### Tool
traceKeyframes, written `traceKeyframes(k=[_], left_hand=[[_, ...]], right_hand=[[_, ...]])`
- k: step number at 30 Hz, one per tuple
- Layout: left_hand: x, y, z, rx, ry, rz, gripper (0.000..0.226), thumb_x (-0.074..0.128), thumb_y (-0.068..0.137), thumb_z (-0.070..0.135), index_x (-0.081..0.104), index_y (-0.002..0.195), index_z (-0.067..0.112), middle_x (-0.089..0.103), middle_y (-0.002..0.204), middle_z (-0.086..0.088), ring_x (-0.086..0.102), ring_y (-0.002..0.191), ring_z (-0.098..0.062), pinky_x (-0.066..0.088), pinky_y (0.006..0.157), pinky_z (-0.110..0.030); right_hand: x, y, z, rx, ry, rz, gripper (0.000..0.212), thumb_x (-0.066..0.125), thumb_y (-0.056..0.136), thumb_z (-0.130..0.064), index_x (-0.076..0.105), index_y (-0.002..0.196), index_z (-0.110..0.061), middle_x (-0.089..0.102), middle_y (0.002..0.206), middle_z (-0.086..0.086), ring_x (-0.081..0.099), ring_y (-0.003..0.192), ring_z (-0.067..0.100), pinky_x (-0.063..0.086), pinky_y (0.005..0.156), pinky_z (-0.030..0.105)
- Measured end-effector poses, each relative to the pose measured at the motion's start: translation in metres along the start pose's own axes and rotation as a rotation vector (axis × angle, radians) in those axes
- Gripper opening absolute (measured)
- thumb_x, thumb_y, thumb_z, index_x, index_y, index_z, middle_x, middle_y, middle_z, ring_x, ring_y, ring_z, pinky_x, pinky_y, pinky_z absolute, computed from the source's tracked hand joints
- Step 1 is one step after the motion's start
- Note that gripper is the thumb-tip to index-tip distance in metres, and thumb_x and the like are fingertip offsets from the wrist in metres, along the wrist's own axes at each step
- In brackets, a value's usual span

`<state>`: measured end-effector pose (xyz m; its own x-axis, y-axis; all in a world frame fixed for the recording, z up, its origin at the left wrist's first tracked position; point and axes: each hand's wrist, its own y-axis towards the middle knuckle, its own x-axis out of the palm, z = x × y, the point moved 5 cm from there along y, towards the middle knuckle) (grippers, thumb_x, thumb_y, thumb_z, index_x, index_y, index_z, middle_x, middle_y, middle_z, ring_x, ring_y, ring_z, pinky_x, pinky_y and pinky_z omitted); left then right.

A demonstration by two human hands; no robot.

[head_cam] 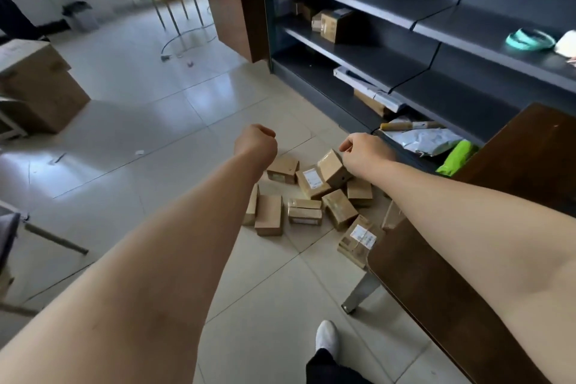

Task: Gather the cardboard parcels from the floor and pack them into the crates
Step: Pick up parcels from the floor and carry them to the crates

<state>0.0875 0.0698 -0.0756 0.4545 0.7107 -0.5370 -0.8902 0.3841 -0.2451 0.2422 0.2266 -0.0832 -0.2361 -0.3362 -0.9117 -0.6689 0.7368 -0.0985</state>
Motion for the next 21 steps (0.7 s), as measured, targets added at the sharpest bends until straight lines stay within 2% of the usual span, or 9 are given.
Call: traceKeyframes(k=[3,8,12,16,21], left_hand=[[0.009,0.039,-0.002,-0.002,0.008,-0.021,0.036,0.043,0.09,-0.003,0.066,0.108,0.018,0.067,0.114,-0.008,0.062,0.105,-0.025,0.055,0.093,-0.038],[0.027,0.091,-0.024,-0.048,0.032,-0.075,0.026,0.051,0.094,0.002,0.066,0.109,0.017,0.064,0.106,-0.008,0.062,0.105,-0.027,0.055,0.089,-0.036],[0.038,0.127,-0.044,-0.074,0.056,-0.112,0.032,0.046,0.091,0.0,0.067,0.107,0.017,0.067,0.108,-0.008,0.063,0.102,-0.026,0.054,0.081,-0.033],[0.045,0.161,-0.059,-0.067,0.115,-0.19,0.035,0.037,0.089,-0.003,0.062,0.097,0.021,0.066,0.115,-0.007,0.062,0.106,-0.025,0.055,0.085,-0.036],[0.052,0.221,-0.083,-0.023,0.194,-0.316,0.033,0.04,0.091,-0.002,0.062,0.106,0.016,0.064,0.114,-0.007,0.062,0.104,-0.024,0.055,0.088,-0.037]], right_hand=[[0.014,0.035,-0.002,0.023,-0.043,-0.054,0.027,0.053,0.094,-0.021,0.061,0.12,-0.024,0.062,0.122,0.004,0.058,0.11,0.024,0.042,0.074,0.028],[0.034,0.074,-0.008,0.059,-0.056,-0.079,0.026,0.053,0.095,-0.026,0.062,0.119,-0.021,0.063,0.12,0.005,0.059,0.106,0.025,0.045,0.074,0.029],[0.055,0.101,-0.014,0.1,-0.057,-0.098,0.025,0.05,0.096,-0.023,0.064,0.117,-0.02,0.064,0.119,0.006,0.06,0.106,0.026,0.045,0.073,0.028],[0.077,0.129,-0.02,0.162,-0.031,-0.106,0.026,0.051,0.094,-0.019,0.067,0.113,-0.017,0.065,0.117,0.008,0.06,0.105,0.027,0.047,0.076,0.029],[0.126,0.164,-0.025,0.27,0.018,-0.122,0.027,0.051,0.096,-0.016,0.066,0.118,-0.018,0.062,0.125,0.007,0.056,0.116,0.027,0.045,0.086,0.03]])
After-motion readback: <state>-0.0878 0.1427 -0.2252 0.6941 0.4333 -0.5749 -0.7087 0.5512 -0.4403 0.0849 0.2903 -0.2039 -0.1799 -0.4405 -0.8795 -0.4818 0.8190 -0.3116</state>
